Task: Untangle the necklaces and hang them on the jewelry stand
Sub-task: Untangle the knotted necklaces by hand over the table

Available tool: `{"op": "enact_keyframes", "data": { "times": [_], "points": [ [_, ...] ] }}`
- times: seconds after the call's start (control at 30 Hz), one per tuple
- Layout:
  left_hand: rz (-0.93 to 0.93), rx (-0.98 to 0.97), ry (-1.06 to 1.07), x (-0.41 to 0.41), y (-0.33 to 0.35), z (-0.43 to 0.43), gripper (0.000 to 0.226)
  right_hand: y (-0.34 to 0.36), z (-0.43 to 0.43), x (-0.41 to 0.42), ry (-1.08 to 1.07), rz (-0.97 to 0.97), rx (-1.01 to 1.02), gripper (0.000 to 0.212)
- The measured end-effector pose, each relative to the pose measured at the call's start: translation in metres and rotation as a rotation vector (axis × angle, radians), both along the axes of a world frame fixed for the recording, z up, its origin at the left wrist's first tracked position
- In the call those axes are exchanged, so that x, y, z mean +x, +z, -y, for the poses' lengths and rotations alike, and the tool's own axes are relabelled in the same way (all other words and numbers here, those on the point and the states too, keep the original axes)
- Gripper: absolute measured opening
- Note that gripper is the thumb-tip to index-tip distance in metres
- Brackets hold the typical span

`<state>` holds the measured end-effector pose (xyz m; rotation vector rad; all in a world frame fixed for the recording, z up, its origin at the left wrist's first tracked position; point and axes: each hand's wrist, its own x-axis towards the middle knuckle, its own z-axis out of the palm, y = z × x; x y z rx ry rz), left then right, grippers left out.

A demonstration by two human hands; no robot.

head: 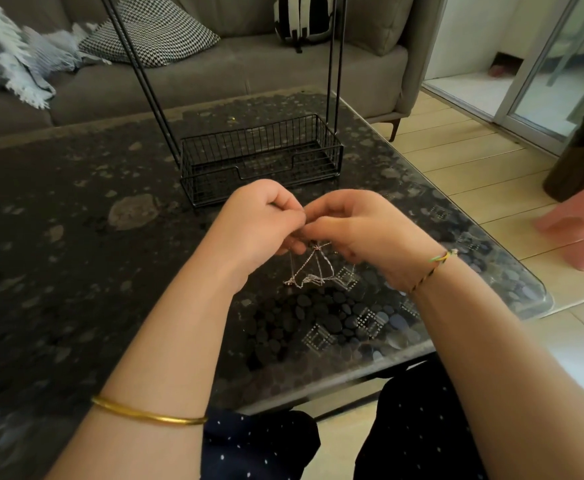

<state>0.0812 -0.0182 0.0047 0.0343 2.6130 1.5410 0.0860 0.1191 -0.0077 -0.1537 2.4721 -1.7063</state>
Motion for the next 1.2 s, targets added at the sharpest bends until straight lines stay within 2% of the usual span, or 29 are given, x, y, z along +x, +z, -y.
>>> {"op": "enact_keyframes", "data": {
  "times": [0.1, 0.2, 0.33, 0.47, 0.6, 0.77, 1.0, 1.1, 1.2],
  "points": [
    [-0.047, -0.016, 0.014, 0.001, 0.001, 0.000, 0.006, -0.001, -0.001, -0.001, -0.042, -0.029, -0.028, 0.004],
    [-0.079, -0.099, -0.017, 0.002, -0.001, 0.000, 0.006, -0.003, -0.004, -0.005, -0.108, -0.050, -0.055, 0.009],
    [-0.060, -0.189, -0.056, 0.002, -0.004, -0.002, 0.006, -0.002, -0.004, -0.005, -0.162, -0.069, -0.112, 0.012],
    [-0.009, -0.172, -0.038, 0.002, -0.005, -0.003, 0.009, -0.003, 0.001, -0.003, -0.141, -0.059, -0.166, 0.009],
    [-0.049, -0.145, 0.082, 0.000, -0.004, -0.004, 0.020, -0.007, 0.003, -0.006, -0.130, -0.031, -0.054, 0.005],
    [-0.171, -0.152, 0.172, -0.009, -0.011, 0.002, 0.010, -0.007, 0.002, -0.008, -0.116, -0.010, 0.013, 0.009],
    [-0.231, -0.203, 0.249, -0.010, -0.014, 0.005, 0.025, -0.013, -0.004, -0.011, -0.237, -0.164, 0.323, 0.009],
    [-0.269, -0.308, 0.281, -0.009, -0.015, 0.007, 0.021, -0.016, -0.005, -0.014, -0.327, -0.204, 0.436, 0.014],
    [-0.276, -0.492, 0.325, -0.009, -0.017, 0.011, 0.016, -0.016, -0.009, -0.016, -0.409, -0.244, 0.442, 0.016]
  ]
}}
